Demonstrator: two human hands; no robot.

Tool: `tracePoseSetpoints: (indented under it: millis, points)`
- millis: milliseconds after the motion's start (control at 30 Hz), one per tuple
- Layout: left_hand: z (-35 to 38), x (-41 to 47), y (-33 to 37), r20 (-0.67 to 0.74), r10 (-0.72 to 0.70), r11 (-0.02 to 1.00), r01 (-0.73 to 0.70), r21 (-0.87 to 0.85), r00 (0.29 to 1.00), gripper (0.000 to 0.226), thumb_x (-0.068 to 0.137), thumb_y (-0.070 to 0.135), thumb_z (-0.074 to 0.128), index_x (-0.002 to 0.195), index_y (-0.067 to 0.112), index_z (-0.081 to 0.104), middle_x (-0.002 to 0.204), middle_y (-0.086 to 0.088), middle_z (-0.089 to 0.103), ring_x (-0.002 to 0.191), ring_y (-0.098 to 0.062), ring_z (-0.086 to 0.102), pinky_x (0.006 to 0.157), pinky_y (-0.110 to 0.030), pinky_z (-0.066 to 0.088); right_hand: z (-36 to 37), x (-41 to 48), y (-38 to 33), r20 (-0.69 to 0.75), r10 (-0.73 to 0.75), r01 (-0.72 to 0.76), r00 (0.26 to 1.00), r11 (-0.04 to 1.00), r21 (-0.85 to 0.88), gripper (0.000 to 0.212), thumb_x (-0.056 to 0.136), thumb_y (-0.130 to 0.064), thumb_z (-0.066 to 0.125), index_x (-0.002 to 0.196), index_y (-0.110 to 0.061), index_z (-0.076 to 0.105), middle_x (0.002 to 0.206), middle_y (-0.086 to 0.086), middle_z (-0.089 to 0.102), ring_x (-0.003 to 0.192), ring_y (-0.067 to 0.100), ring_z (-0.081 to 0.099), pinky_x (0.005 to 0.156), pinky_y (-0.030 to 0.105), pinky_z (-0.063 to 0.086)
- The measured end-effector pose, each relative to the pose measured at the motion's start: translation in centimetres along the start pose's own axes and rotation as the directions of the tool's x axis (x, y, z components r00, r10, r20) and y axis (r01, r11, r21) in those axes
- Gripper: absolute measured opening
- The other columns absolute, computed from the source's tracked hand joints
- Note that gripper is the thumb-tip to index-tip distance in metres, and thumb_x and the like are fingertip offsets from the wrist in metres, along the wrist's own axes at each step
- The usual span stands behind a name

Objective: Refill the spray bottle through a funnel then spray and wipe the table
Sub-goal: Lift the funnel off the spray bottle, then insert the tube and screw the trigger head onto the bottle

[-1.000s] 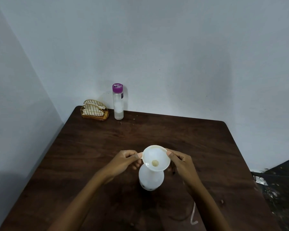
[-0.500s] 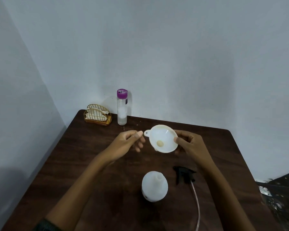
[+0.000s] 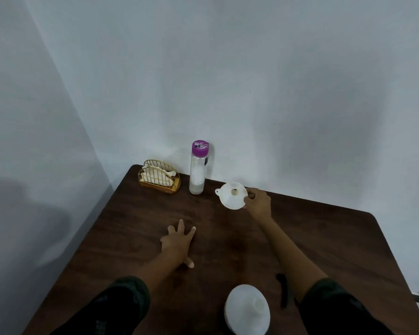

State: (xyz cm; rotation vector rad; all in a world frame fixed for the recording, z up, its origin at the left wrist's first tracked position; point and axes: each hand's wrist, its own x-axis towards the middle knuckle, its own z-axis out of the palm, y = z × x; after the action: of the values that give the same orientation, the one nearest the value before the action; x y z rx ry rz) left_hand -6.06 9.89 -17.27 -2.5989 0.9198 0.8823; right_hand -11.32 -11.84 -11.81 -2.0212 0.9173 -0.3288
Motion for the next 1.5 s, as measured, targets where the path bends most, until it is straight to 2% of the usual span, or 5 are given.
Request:
tracePoseSetpoints:
  millis: [533,733,967,1267,1500]
  points:
    - [0.2,0.5,0.1,-0.046,-0.002,1.0,0.001,-0.03,0.999,0.113,0.071,0.047,0.076,0.149,0.036,-0.004,0.158,-0.01,-0.008,0.143,-0.04,0.003,0.103,-0.045,0.04,6.3,4.8,1.9,-0.026,0.089,-0.089,0.996,0.996,-0.005,0.036,0.08,0.006,0.047,0.113,0.004,0.061,0.113,0.021,0.063,0.104,0.034,0.058,0.077,0.029,0.043]
    - [0.2,0.4,0.2,-0.044,-0.009,1.0,0.008,-0.028,0.999,0.113,0.071,0.047,0.076,0.149,0.037,-0.004,0.158,-0.009,-0.007,0.143,-0.04,0.003,0.103,-0.044,0.041,3.8,3.6,2.2,-0.03,0.101,-0.101,0.994,0.995,0.019,0.043,0.084,0.003,0.054,0.127,0.0,0.053,0.125,0.018,0.056,0.116,0.029,0.053,0.097,0.035,0.043]
    - [-0.3,0.0,0.4,-0.027,0.002,1.0,-0.002,-0.019,1.0,0.113,0.07,0.051,0.076,0.15,0.036,-0.003,0.158,-0.009,-0.006,0.143,-0.04,0.005,0.104,-0.046,0.04,-8.3,-5.1,6.4,0.06,0.227,-0.235,0.972,0.94,0.247,0.009,0.086,-0.006,0.064,0.082,0.002,0.066,0.074,0.012,0.068,0.062,0.015,0.063,0.051,0.014,0.051]
    - [0.9,-2.1,0.6,-0.149,0.038,0.999,-0.039,0.002,0.988,0.101,0.078,0.052,0.068,0.15,0.032,0.0,0.159,-0.009,0.006,0.146,-0.033,0.003,0.116,-0.051,0.013,-13.3,-13.8,15.3,-0.019,0.347,-0.341,0.938,0.907,-0.246,0.028,0.078,-0.006,0.069,0.055,-0.014,0.055,0.06,0.001,0.057,0.062,0.017,0.057,0.051,0.023,0.038]
    - [3.5,-7.3,3.3,-0.322,0.036,0.819,-0.213,-0.532,0.946,0.051,0.085,0.036,0.065,0.132,0.027,0.051,0.14,0.0,0.048,0.132,-0.022,0.039,0.11,-0.039,0.033,-10.4,-15.6,16.9,0.019,0.475,-0.455,0.88,0.854,-0.251,0.027,0.079,-0.027,0.074,0.068,-0.01,0.057,0.07,0.007,0.059,0.065,0.02,0.058,0.052,0.026,0.041]
